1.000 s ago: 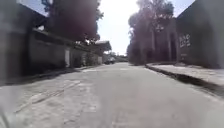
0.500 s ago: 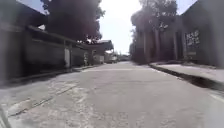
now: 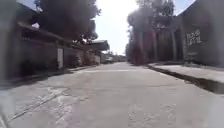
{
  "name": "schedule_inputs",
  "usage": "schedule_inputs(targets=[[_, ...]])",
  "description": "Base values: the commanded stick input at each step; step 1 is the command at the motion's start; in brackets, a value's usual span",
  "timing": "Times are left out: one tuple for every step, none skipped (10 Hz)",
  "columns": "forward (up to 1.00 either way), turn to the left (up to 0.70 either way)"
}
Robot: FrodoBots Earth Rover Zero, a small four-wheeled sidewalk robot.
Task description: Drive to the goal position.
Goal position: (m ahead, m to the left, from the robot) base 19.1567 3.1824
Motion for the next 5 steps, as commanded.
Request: schedule_inputs(targets=[[1.0, -0.36], [1.0, -0.36], [1.0, -0.36], [1.0, -0.36], [1.0, -0.36]])
